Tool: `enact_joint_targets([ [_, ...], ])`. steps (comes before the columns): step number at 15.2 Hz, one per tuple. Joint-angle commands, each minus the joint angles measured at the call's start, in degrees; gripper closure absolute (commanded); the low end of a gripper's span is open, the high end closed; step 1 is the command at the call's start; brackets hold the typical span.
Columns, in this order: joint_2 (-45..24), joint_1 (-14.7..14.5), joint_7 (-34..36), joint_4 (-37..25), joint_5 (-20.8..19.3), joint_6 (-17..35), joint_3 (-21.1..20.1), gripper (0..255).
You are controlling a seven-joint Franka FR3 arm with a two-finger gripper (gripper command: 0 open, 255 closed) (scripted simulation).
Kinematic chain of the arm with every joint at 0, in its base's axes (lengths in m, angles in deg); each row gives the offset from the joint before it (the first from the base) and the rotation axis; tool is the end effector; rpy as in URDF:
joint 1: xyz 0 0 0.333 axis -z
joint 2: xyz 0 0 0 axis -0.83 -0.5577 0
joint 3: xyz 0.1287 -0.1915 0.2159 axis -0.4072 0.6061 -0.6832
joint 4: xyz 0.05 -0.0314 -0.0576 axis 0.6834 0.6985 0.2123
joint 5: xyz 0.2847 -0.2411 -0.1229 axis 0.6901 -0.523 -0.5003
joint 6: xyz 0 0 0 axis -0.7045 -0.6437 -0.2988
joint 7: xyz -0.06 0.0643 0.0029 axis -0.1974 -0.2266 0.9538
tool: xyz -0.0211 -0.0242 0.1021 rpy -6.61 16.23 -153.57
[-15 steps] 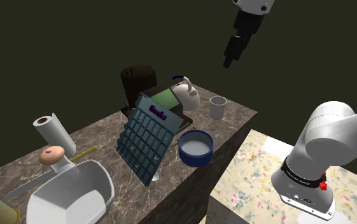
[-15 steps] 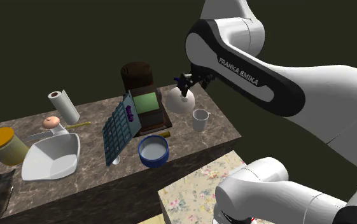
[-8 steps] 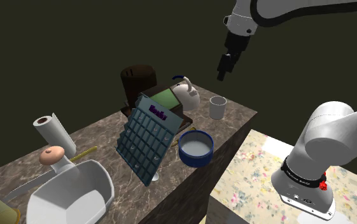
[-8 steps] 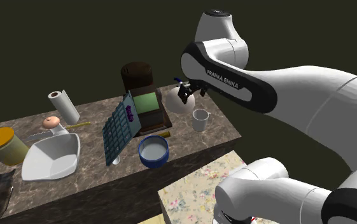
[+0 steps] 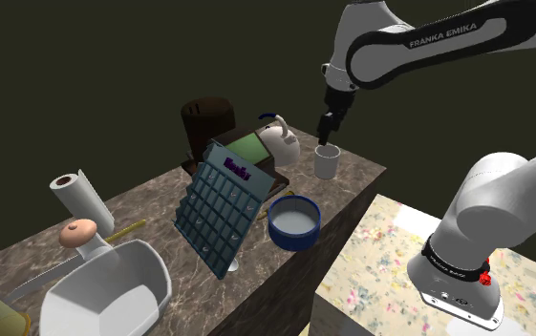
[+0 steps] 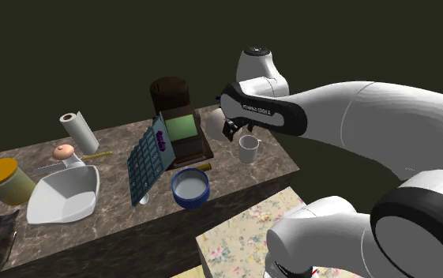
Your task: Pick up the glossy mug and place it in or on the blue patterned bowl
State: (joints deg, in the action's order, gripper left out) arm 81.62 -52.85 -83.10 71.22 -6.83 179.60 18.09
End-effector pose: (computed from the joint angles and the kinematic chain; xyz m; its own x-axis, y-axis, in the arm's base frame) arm 0.3753 -0.0301 0.4801 0.9882 0.0798 0.1306 0.0777 -0.9968 0.0211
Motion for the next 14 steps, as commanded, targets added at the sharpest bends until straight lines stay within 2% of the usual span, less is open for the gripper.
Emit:
enact_joint_targets([
  [1,-3.35,0.51,-0.68,1.06,-0.86,3.74,0.45,0],
  [7,-13.6,1.93,-1.72,2.64,-3.36,13.62,1.38,0],
  [14,-17.95,2.09,-1.6,4.74,-3.64,20.07,1.59,0],
])
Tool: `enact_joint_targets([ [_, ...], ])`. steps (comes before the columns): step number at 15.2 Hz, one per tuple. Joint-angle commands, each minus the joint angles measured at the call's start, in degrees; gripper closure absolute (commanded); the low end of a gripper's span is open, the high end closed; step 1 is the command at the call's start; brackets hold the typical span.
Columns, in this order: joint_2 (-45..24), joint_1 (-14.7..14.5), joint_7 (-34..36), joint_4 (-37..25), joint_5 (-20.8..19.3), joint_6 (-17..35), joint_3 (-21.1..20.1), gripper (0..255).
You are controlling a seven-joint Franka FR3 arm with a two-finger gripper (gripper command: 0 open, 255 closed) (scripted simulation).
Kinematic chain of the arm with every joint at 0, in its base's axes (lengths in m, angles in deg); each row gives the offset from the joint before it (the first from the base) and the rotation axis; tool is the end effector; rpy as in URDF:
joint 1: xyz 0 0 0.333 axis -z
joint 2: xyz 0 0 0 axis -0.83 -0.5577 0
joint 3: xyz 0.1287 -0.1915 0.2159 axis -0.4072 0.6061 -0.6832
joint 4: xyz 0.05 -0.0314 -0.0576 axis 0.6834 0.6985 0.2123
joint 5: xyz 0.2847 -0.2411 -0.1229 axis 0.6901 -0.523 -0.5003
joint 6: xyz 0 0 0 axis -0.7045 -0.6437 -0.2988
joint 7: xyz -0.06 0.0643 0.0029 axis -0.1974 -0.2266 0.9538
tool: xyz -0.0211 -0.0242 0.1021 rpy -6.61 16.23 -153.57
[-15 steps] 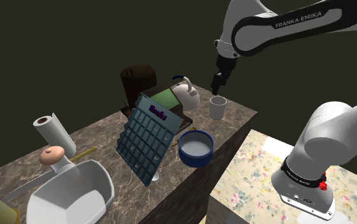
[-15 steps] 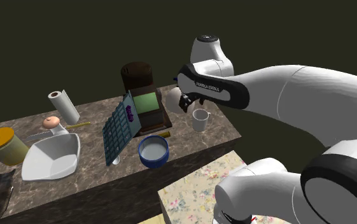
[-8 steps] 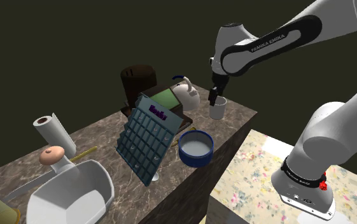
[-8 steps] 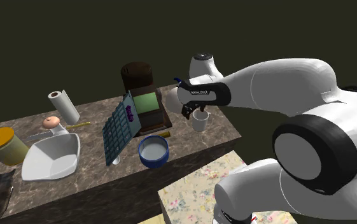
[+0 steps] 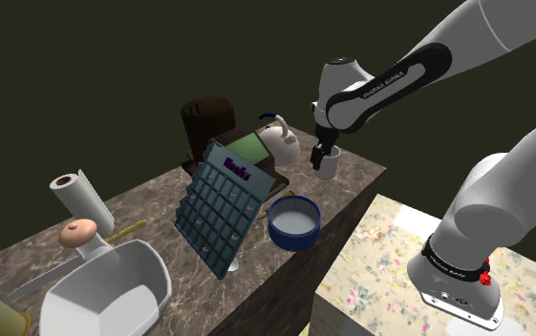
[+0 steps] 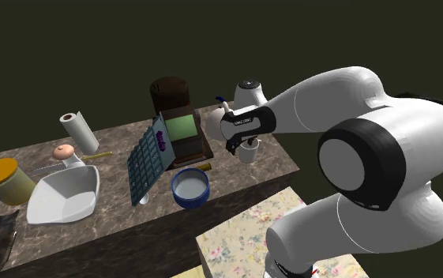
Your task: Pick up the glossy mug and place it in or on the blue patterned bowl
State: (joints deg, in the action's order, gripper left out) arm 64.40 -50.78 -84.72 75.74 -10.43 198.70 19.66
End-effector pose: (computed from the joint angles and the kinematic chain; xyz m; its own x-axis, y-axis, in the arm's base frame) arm 0.4121 -0.0582 0.3561 0.9926 0.0937 0.0768 0.0895 -0.9944 0.0560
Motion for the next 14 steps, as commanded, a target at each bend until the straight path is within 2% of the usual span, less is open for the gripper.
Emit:
enact_joint_targets([
  [1,-1.12,0.03,0.04,0.36,-0.07,1.51,0.04,0],
  [8,-1.11,0.03,0.03,0.35,-0.07,1.5,0.04,0],
  [9,-1.11,0.03,0.03,0.35,-0.07,1.5,0.04,255],
  [14,-1.12,0.03,0.03,0.35,-0.07,1.5,0.04,255],
])
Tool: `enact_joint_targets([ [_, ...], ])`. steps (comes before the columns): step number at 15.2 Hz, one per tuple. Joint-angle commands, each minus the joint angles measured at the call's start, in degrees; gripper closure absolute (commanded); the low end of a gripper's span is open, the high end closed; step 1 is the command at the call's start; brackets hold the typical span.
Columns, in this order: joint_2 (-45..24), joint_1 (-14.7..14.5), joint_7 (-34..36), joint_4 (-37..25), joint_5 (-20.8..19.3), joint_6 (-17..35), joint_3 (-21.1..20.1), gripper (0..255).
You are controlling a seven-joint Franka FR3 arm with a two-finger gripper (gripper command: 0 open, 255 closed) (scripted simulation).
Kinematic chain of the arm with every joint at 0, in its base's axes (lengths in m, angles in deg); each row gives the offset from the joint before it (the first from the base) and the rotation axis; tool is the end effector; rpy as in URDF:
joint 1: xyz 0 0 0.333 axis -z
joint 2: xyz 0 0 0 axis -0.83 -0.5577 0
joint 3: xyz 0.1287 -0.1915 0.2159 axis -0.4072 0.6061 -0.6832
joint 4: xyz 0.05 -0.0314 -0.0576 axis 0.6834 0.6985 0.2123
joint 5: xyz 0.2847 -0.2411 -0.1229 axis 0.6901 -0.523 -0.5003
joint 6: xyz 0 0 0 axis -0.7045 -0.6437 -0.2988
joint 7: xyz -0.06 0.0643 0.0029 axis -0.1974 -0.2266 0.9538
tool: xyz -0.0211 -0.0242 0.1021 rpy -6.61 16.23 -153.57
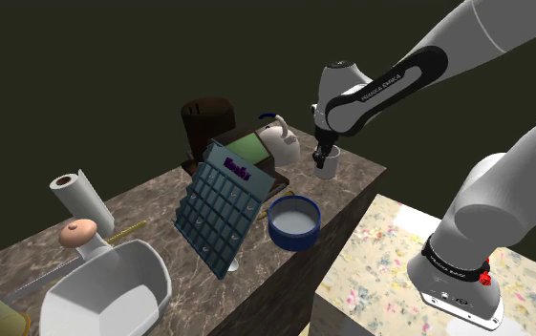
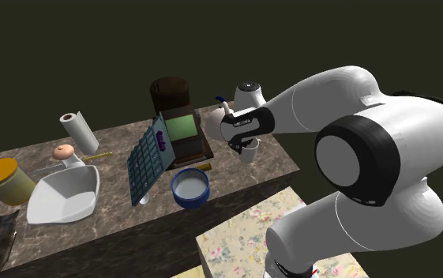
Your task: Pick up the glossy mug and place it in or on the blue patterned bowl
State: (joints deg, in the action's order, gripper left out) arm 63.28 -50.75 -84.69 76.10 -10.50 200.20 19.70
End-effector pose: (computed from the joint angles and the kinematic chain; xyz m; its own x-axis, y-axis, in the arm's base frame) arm 0.4131 -0.0586 0.3477 0.9926 0.0940 0.0771 0.0898 -0.9944 0.0562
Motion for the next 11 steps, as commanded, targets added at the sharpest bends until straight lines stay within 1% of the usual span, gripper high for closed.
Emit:
enact_joint_targets([
  [1,0.01,0.0,0.0,-0.01,0.0,0.0,0.0,255],
  [4,0.0,0.0,0.0,0.0,0.0,0.01,0.0,255],
  [11,3.83,-0.11,-0.3,-2.61,0.27,-6.42,-0.09,255],
])
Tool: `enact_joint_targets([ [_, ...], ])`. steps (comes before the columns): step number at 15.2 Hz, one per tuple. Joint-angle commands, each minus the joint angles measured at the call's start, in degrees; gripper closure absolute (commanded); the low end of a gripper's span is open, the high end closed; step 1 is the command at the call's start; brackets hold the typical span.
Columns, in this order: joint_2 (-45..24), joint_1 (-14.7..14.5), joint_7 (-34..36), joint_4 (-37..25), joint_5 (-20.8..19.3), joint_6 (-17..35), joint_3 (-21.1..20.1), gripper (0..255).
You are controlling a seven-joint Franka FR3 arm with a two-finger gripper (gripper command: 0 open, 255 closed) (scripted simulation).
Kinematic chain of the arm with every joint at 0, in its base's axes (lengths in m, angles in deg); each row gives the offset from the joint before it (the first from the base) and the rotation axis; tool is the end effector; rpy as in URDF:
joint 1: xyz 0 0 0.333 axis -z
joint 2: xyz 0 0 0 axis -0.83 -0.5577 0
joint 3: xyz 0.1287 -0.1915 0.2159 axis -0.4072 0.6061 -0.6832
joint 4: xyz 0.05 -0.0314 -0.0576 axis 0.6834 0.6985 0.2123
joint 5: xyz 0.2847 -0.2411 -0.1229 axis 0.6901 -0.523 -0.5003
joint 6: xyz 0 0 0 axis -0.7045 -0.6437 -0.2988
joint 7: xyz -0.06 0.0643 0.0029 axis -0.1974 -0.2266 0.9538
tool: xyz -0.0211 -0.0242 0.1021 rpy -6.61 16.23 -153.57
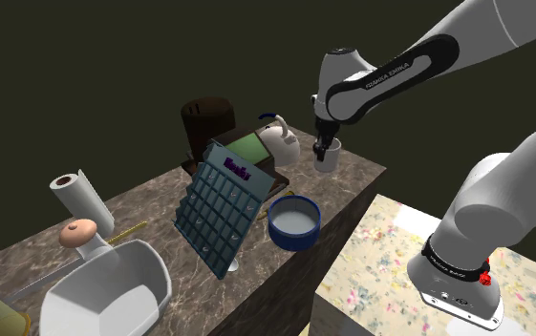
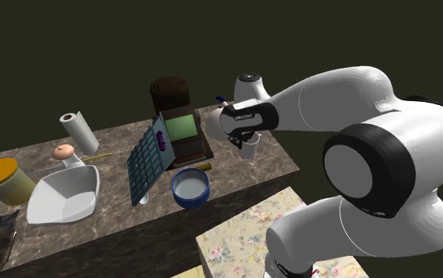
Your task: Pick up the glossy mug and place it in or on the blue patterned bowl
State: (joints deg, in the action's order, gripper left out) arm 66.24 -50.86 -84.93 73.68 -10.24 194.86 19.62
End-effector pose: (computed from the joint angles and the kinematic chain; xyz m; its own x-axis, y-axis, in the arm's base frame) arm 0.4149 -0.0586 0.3788 0.9925 0.0939 0.0778 0.0896 -0.9944 0.0562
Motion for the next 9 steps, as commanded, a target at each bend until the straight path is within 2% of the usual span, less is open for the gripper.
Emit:
enact_joint_targets([
  [1,1.35,-0.01,-0.1,-0.61,0.06,-1.98,-0.02,255],
  [9,4.53,-0.11,-0.4,-4.45,0.32,-9.0,-0.14,255],
])
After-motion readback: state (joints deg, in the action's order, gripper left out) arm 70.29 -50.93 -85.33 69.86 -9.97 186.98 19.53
